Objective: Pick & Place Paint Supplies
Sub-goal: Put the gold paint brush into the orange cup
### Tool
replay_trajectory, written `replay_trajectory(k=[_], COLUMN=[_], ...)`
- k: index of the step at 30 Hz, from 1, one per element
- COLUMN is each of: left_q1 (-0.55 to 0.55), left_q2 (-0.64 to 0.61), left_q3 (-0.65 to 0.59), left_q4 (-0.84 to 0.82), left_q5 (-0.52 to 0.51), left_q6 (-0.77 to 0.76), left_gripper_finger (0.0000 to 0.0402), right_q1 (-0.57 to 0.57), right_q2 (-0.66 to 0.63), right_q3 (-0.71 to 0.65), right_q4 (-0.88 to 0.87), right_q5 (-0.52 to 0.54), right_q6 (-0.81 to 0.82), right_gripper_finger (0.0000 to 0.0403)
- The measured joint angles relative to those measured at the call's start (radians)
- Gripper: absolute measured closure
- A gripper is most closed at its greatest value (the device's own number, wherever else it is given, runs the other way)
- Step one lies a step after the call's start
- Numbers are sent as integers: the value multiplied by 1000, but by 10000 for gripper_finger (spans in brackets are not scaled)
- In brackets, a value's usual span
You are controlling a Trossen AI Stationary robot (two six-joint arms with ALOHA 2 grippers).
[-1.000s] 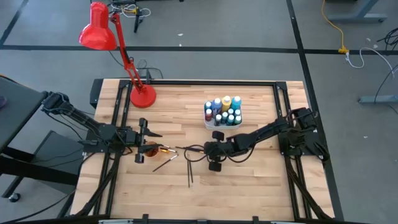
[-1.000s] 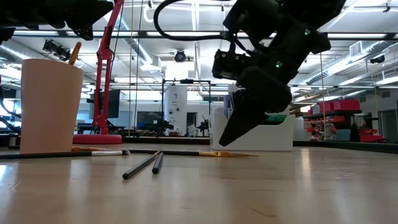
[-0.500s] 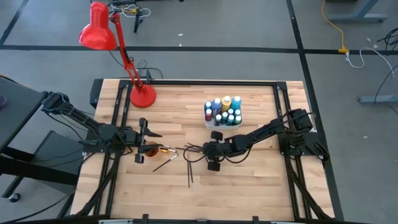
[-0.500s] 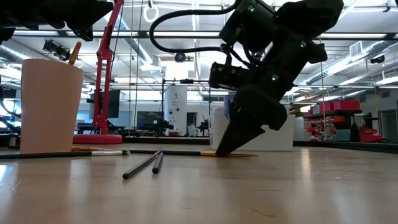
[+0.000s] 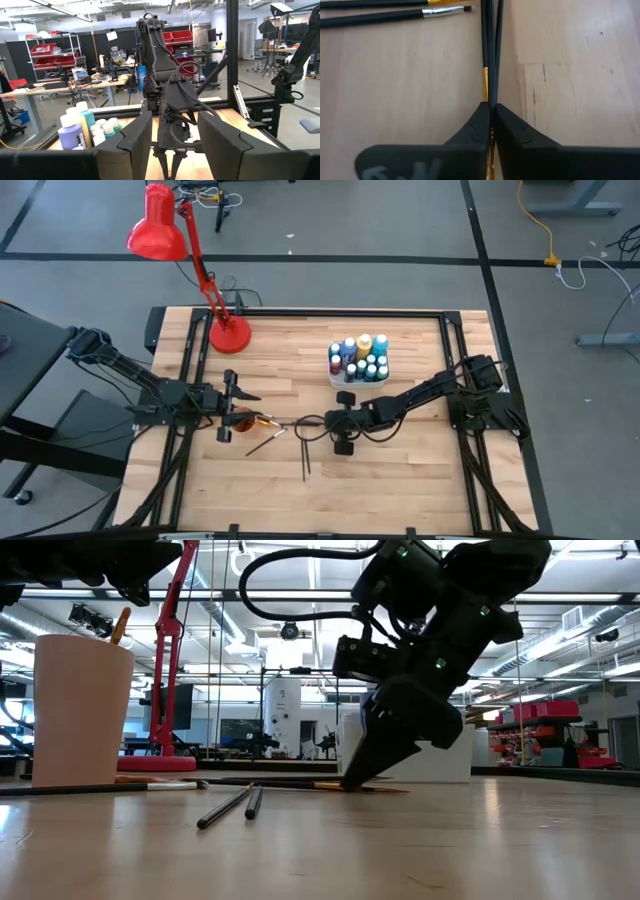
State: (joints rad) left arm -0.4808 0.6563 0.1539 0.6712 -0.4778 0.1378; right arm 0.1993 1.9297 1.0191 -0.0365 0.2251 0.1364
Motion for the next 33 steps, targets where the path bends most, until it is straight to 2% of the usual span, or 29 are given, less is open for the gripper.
replay_trajectory(k=[29, 33], left_q1=[0, 0], left_q2=[0, -1], left_q3=[0, 0], left_q4=[0, 0], left_q5=[0, 0], left_q6=[-4, -63], left_gripper_finger=[233, 233], right_q1=[-3, -3], right_q2=[-6, -33], right_q3=[-1, -2], right_q4=[38, 40], right_q5=[-113, -112], right_q6=[-47, -51], right_gripper_finger=[381, 389])
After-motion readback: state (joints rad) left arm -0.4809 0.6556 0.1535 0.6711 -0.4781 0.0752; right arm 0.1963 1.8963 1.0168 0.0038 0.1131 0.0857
